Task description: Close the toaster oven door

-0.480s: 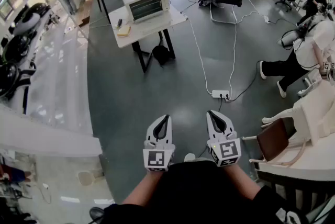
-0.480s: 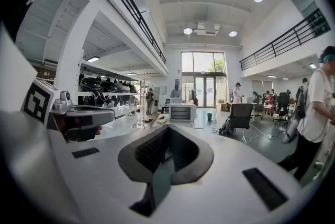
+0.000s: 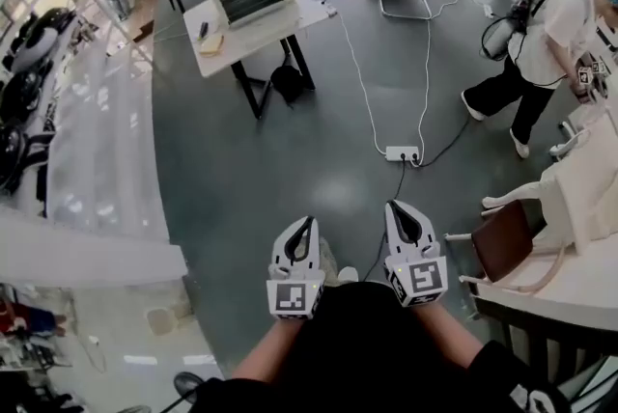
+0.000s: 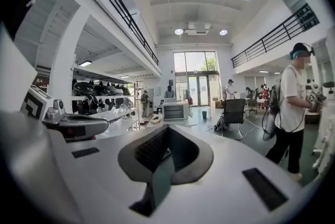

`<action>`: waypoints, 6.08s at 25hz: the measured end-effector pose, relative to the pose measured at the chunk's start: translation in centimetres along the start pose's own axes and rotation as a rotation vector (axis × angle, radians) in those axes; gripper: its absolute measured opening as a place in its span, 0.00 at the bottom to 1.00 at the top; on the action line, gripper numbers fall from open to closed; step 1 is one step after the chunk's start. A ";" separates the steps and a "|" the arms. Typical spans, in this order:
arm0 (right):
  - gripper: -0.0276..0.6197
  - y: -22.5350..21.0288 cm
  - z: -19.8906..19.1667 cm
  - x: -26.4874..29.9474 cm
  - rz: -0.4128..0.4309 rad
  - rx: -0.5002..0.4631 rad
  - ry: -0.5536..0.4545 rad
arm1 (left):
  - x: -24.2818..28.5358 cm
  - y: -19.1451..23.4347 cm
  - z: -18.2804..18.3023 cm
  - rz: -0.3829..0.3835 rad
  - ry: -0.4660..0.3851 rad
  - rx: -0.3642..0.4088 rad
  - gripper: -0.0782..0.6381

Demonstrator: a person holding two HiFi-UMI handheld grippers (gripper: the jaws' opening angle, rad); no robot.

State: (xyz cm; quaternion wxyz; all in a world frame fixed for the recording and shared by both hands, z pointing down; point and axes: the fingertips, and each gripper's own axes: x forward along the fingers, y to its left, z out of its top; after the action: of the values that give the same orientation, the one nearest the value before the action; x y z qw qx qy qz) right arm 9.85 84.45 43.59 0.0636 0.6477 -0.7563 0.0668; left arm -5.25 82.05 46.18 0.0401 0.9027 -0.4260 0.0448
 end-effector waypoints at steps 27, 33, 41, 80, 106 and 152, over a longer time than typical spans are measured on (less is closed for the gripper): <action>0.08 -10.4 4.4 23.5 -0.043 -0.091 0.082 | 27.2 12.8 2.0 -0.098 0.007 -0.070 0.13; 0.08 -13.1 6.6 31.6 -0.054 -0.111 0.094 | 34.5 17.8 4.5 -0.106 -0.017 -0.047 0.13; 0.08 -16.8 7.7 36.3 -0.117 -0.057 0.089 | 40.5 21.7 6.9 -0.115 -0.029 0.001 0.13; 0.08 -11.9 8.0 53.6 0.152 -0.114 0.131 | 42.0 36.0 3.5 0.160 -0.027 -0.160 0.13; 0.08 -27.9 12.1 88.3 0.450 -0.065 0.183 | 72.8 48.4 7.4 0.444 0.019 -0.194 0.13; 0.08 -13.6 8.1 95.3 0.520 -0.179 0.329 | 71.0 64.2 -19.7 0.508 0.442 -0.406 0.21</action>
State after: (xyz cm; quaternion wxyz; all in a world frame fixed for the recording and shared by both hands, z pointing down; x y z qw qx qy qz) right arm 8.60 -11.68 53.34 0.2227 0.4049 -0.8790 0.1178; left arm -10.82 -10.84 76.13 0.2962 0.7109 -0.6171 0.1616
